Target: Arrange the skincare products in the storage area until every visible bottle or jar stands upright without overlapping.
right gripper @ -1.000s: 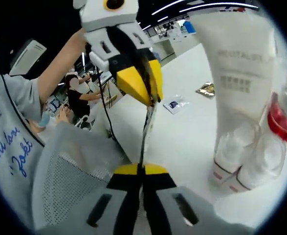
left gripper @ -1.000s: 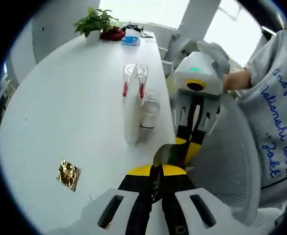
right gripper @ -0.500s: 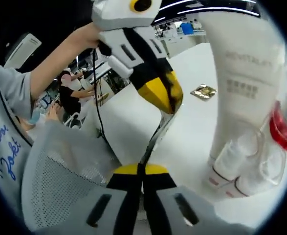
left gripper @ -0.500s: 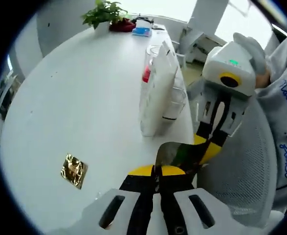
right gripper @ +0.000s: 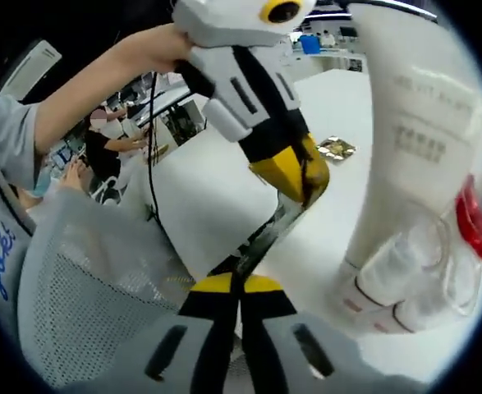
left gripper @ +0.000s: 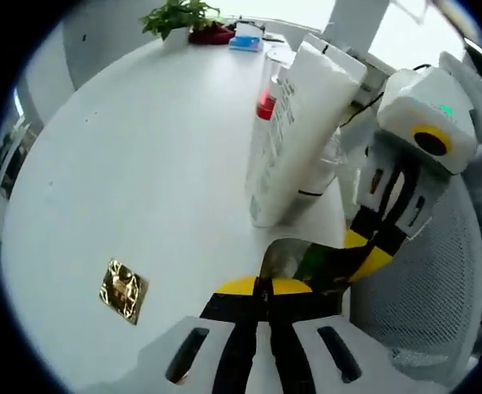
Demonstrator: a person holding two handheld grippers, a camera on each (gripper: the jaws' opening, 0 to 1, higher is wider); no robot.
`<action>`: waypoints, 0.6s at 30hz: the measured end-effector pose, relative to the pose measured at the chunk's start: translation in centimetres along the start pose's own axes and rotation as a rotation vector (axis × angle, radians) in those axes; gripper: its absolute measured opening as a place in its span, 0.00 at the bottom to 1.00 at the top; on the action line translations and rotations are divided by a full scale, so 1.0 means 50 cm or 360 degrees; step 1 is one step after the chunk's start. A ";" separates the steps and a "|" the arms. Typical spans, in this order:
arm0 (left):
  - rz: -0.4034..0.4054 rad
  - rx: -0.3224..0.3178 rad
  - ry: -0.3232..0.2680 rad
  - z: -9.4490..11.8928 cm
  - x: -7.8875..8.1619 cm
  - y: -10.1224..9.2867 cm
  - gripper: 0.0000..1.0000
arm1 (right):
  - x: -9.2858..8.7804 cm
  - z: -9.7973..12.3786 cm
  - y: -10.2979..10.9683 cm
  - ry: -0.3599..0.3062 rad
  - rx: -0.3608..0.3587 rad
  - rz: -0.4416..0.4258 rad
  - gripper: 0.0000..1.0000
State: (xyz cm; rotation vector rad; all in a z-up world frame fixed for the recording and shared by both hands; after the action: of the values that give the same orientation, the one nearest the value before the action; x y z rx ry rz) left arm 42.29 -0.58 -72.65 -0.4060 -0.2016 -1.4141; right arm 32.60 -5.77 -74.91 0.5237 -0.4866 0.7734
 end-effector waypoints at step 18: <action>-0.0030 0.0086 0.0034 -0.034 0.003 0.012 0.00 | -0.018 -0.019 -0.017 0.0159 -0.0171 0.0118 0.02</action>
State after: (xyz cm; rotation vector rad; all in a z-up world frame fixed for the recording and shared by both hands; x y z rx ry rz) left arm 42.73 -1.29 -74.24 -0.3449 -0.2264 -1.4279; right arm 32.89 -6.18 -76.41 0.3670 -0.4545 0.8354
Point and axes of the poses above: the point that each gripper's makers call its tool centre point, and the gripper's own axes: z roughly backward along the fingers, y roughly to its left, x roughly out of its top, the point moved 6 cm from there along z, roughly backward along the fingers, and after that the axes turned 7 degrees about y, right-handed, at the moved point
